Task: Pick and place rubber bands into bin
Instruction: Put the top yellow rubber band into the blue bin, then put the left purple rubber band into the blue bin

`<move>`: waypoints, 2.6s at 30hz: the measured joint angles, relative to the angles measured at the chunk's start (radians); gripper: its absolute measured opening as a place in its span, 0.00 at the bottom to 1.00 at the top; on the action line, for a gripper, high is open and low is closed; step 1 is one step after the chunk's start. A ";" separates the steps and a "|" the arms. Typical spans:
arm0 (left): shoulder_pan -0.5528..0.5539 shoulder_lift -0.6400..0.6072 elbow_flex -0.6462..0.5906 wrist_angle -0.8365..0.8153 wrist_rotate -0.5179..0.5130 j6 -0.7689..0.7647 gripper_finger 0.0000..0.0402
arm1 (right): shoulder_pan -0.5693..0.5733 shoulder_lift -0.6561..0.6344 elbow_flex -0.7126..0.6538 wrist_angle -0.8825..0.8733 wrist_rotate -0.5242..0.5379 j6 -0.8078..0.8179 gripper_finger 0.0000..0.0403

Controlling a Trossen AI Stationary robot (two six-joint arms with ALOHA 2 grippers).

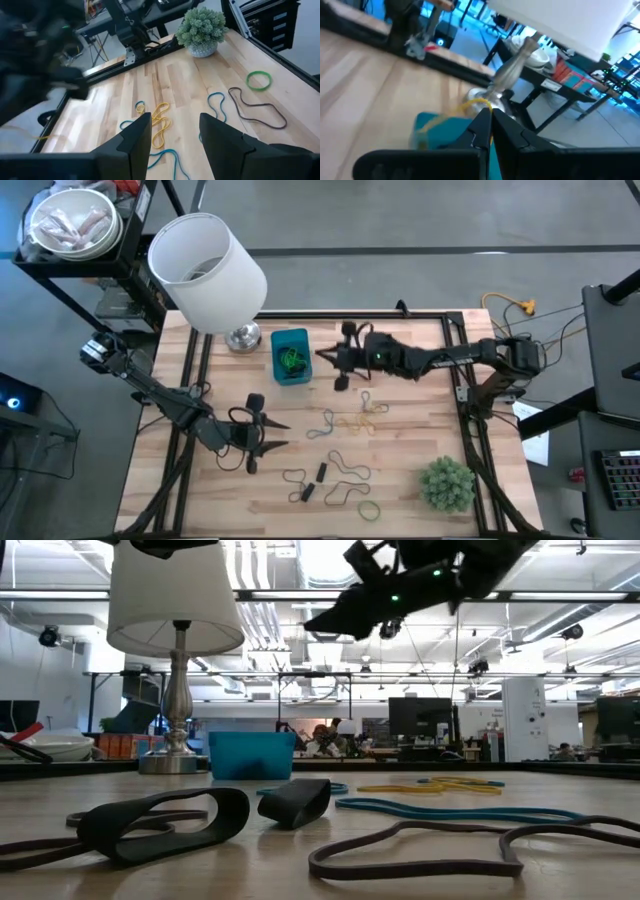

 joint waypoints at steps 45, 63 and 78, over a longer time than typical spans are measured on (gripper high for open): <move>-0.058 -0.016 -0.025 -0.074 -0.052 -0.024 0.38 | -0.186 0.495 0.641 -0.703 -0.489 0.230 0.39; -0.057 0.095 -0.013 -0.137 0.037 -0.183 0.38 | 0.049 0.033 0.455 -1.013 -0.483 0.124 0.39; -0.057 0.491 0.147 -0.060 0.164 -0.204 0.37 | 0.349 -0.524 -0.143 -0.758 -0.300 0.229 0.31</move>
